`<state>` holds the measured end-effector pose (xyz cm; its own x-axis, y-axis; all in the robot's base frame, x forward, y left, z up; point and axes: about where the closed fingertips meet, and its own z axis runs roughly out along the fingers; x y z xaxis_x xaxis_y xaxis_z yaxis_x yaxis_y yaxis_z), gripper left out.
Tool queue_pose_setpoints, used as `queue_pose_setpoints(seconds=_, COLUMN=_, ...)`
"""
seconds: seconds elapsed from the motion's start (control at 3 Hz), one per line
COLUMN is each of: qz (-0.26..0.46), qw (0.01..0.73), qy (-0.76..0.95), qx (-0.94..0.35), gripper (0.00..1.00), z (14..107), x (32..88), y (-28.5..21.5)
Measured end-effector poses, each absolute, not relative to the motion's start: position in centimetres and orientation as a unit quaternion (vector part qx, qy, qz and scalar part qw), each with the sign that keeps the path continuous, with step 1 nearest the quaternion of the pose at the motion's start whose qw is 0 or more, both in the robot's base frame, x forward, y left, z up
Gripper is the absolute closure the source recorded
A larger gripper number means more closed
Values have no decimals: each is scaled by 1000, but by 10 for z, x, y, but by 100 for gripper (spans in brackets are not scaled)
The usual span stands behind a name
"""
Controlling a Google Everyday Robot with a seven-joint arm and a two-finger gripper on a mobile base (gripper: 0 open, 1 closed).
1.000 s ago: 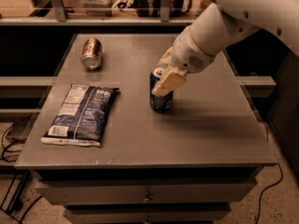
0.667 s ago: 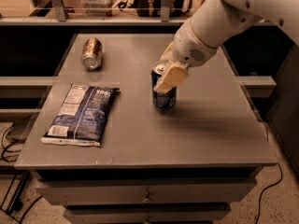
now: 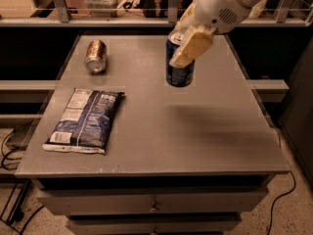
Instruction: Pick pepsi can
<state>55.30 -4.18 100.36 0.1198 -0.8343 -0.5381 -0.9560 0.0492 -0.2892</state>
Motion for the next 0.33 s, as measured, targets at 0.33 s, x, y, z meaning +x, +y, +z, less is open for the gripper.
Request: queue_pose_setpoints(seconds=0.33, qz=95, qw=317, qy=653, qx=-681, gripper=100, z=1014, x=555, y=-42)
